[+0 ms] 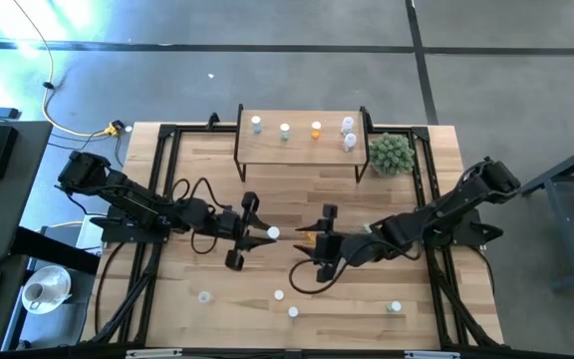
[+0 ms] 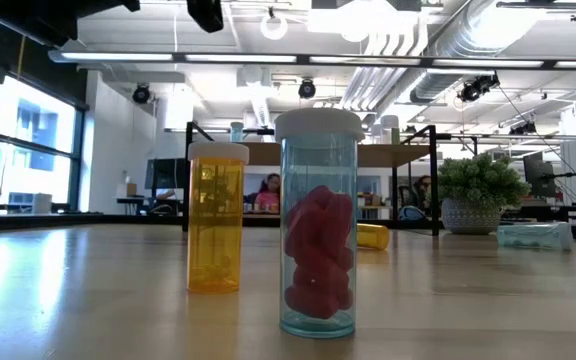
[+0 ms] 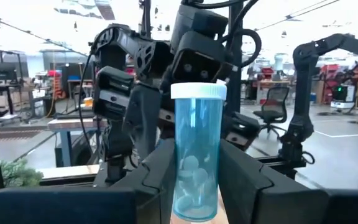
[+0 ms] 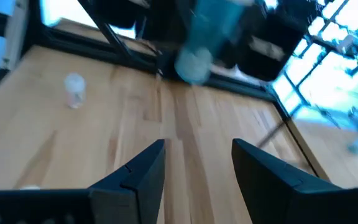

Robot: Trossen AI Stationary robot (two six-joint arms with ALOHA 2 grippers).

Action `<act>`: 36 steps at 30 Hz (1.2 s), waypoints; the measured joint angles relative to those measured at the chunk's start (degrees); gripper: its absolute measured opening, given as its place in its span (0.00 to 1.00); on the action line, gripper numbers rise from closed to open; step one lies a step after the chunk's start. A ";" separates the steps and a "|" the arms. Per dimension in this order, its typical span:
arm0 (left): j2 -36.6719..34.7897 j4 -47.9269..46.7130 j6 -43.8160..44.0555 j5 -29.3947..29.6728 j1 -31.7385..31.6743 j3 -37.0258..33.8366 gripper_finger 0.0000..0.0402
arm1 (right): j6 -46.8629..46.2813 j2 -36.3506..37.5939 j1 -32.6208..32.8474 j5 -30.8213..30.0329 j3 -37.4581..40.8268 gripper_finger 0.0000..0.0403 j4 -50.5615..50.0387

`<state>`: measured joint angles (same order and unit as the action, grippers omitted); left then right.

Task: Pick and place medicine bottles onto shelf by color
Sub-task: Put the top blue pill bottle on the shelf aligned with the other blue pill bottle

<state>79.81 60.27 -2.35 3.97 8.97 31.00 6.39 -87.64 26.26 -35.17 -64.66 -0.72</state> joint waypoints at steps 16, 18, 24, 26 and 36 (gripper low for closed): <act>0.00 -0.24 -0.67 -0.79 0.04 0.00 0.22 | 4.01 -6.16 -4.93 7.51 0.00 0.44 15.85; 0.00 -0.46 -1.11 -0.76 0.04 0.00 0.22 | 3.93 -6.71 -5.67 9.49 0.00 0.44 16.83; 0.00 -0.46 -1.33 -0.49 0.04 0.00 0.22 | 1.15 -6.99 -6.54 12.29 0.00 0.44 18.34; 0.00 -0.48 -1.33 -0.34 0.04 0.00 0.22 | 1.14 -6.99 -6.51 12.27 0.00 0.44 18.51; -0.07 -0.97 -2.67 2.19 0.09 0.02 0.22 | -0.57 -6.99 -6.40 11.74 0.00 0.44 20.86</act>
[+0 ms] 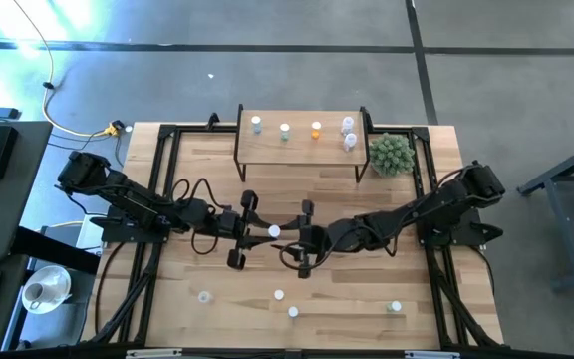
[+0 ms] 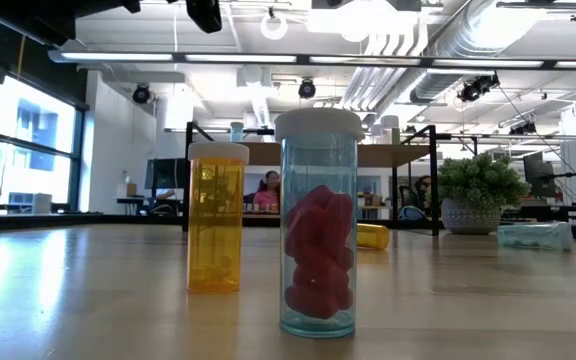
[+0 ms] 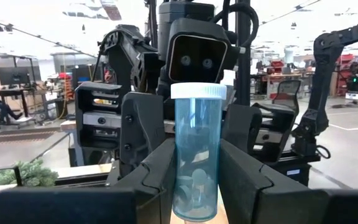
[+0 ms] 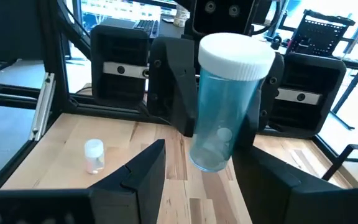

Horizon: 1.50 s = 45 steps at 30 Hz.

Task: Pick and place medicine bottles onto shelf by color
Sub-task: Put the top blue pill bottle on the shelf aligned with the other blue pill bottle

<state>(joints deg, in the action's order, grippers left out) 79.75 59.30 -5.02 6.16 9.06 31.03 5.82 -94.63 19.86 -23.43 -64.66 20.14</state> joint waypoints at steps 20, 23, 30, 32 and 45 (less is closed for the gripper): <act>0.02 -0.54 -0.17 0.95 -0.07 0.02 0.22 | -4.45 -2.52 -2.27 -0.41 0.02 0.43 4.55; 0.02 -1.16 -0.19 0.95 -0.04 0.02 0.22 | -4.04 -2.68 -2.23 -0.51 0.02 0.39 4.52; 0.02 -1.47 -0.27 1.38 -0.02 0.02 0.22 | -3.91 -2.69 -2.23 -0.51 0.02 0.28 4.37; 0.02 -1.57 -0.18 1.42 -0.04 0.02 0.22 | -3.88 -2.69 -2.21 -0.47 0.02 0.25 4.23; 0.09 -1.74 0.39 1.54 -0.04 -0.02 0.22 | -5.17 -2.67 -2.21 -0.30 -0.12 0.23 3.26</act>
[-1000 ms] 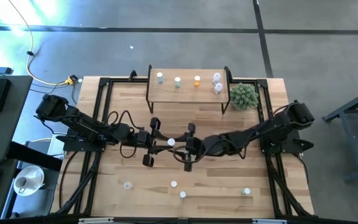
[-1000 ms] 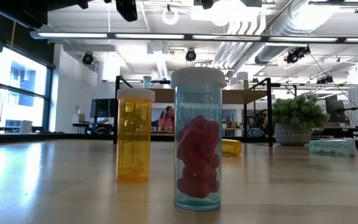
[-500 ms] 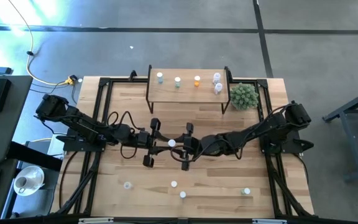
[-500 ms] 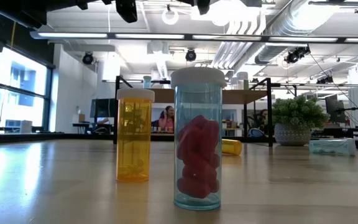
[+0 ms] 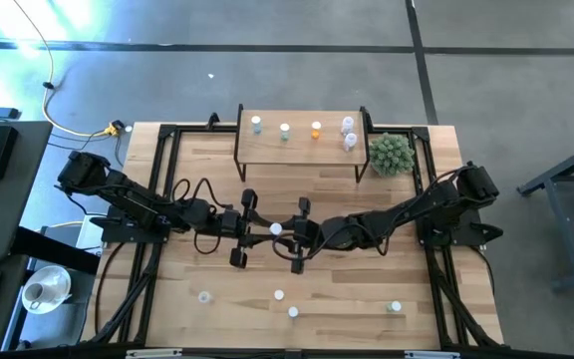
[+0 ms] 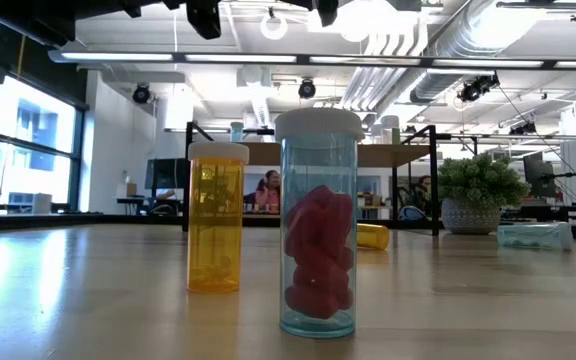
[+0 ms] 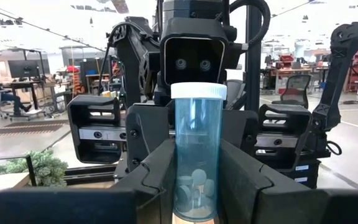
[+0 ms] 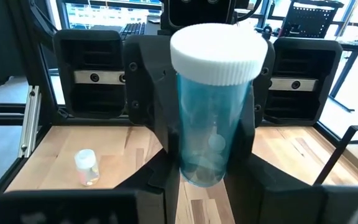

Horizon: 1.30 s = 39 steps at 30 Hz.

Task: Pick and place medicine bottles onto shelf by color
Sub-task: Put the top blue pill bottle on the shelf aligned with the other blue pill bottle

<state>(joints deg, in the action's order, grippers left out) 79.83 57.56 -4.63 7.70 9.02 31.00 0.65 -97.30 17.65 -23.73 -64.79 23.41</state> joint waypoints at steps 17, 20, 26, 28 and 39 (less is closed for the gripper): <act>-0.53 -5.11 2.34 3.02 0.07 0.01 0.52 | -3.22 0.00 -0.07 -0.35 -0.07 0.21 -4.25; -1.35 -7.22 1.14 4.62 0.10 0.00 0.53 | -3.44 0.02 -0.08 -0.46 -0.07 0.21 -4.49; -3.79 -12.01 1.03 7.79 0.78 -0.07 0.52 | -4.87 0.22 -0.04 -0.50 -0.18 0.21 -4.92; -5.01 -14.24 1.01 9.59 1.36 -0.08 0.52 | -5.55 0.22 -0.21 -0.40 -0.18 0.21 -5.53; -14.65 -27.38 1.47 19.14 4.50 -0.11 0.53 | -11.35 0.20 -2.32 0.92 -0.20 0.21 -11.25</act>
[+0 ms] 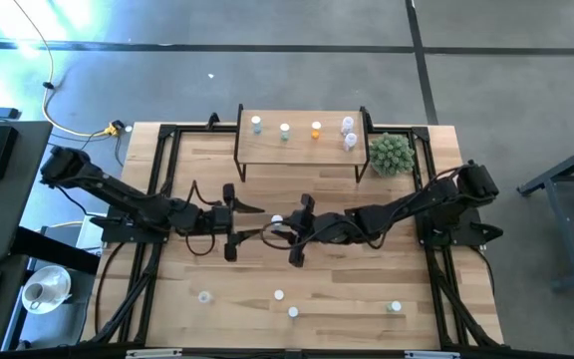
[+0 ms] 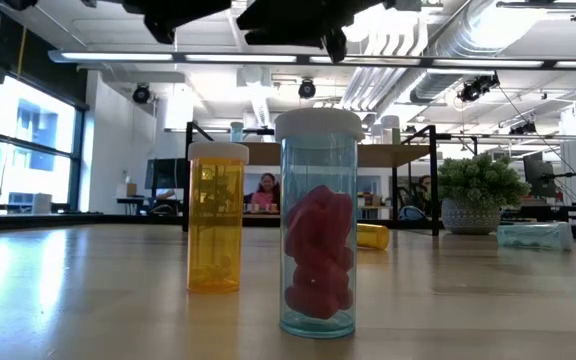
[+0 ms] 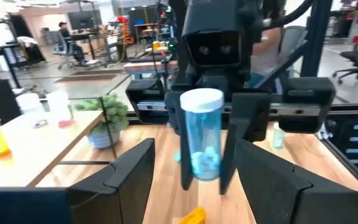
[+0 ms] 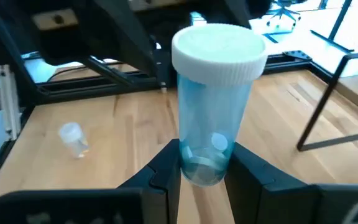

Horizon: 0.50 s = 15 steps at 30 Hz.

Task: Pick and place medicine bottles onto shelf by color
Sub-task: Put the top blue pill bottle on the shelf aligned with the other blue pill bottle

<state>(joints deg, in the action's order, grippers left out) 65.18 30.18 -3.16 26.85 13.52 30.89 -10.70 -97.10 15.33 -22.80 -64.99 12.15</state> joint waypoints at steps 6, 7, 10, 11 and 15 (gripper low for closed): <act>-2.33 -5.89 2.23 2.58 1.66 0.04 0.53 | -1.84 -0.64 -1.03 2.30 0.00 0.21 -0.48; -2.69 -7.02 3.03 2.56 1.66 0.04 0.53 | -2.32 -1.01 -1.11 2.31 0.01 0.21 -0.61; -3.81 -10.27 5.24 2.63 1.39 0.81 0.53 | -2.97 -2.33 -1.87 2.38 0.02 0.21 -0.28; -4.40 -12.85 5.89 2.83 0.98 1.57 0.53 | -3.48 -2.62 -2.09 2.36 0.02 0.21 -0.31; -6.11 -26.06 9.26 2.21 -1.75 7.47 0.53 | -4.95 -3.13 -2.96 5.00 0.04 0.21 -0.29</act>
<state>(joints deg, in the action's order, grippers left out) 59.08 4.12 6.10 29.06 11.76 38.37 -15.64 -100.22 12.36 -17.80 -64.95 11.86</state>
